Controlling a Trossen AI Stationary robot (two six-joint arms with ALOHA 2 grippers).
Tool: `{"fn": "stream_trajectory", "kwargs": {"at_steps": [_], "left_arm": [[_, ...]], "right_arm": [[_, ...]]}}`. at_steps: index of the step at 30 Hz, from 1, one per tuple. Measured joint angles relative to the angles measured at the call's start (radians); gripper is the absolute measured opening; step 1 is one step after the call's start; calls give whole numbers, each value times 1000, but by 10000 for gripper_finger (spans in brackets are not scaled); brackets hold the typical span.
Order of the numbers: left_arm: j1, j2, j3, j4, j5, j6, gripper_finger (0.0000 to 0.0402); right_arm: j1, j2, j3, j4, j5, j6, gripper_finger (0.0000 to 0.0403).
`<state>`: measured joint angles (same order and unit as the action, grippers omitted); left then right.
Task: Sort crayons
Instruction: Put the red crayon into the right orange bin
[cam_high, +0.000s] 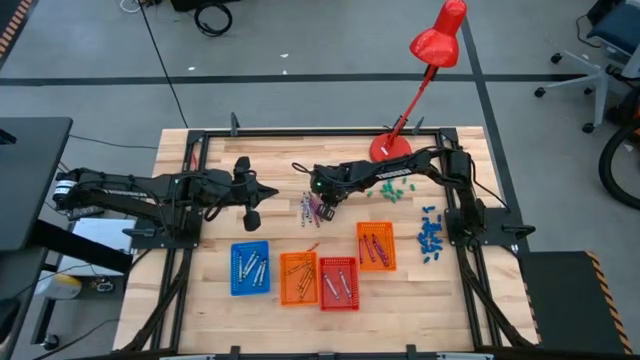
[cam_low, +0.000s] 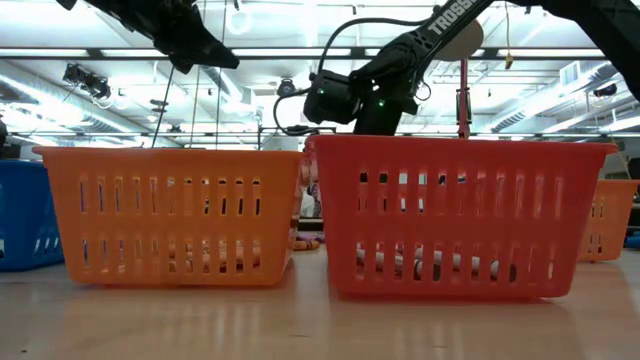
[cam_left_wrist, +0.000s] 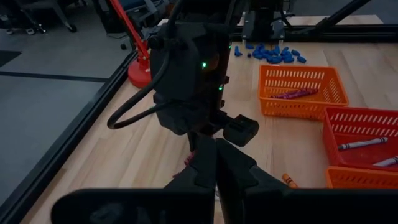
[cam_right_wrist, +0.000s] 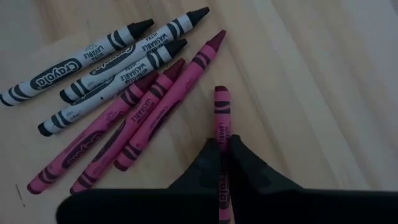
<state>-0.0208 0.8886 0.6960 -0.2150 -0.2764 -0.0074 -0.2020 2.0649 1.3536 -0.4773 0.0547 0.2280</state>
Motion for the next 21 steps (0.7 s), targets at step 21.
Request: {"fn": "stream_trajectory", "kwargs": {"at_steps": [21], "left_arm": [[0, 0, 0, -25, 0, 0, 7]], "right_arm": [[3, 7, 122, -167, 12, 4, 41]]}}
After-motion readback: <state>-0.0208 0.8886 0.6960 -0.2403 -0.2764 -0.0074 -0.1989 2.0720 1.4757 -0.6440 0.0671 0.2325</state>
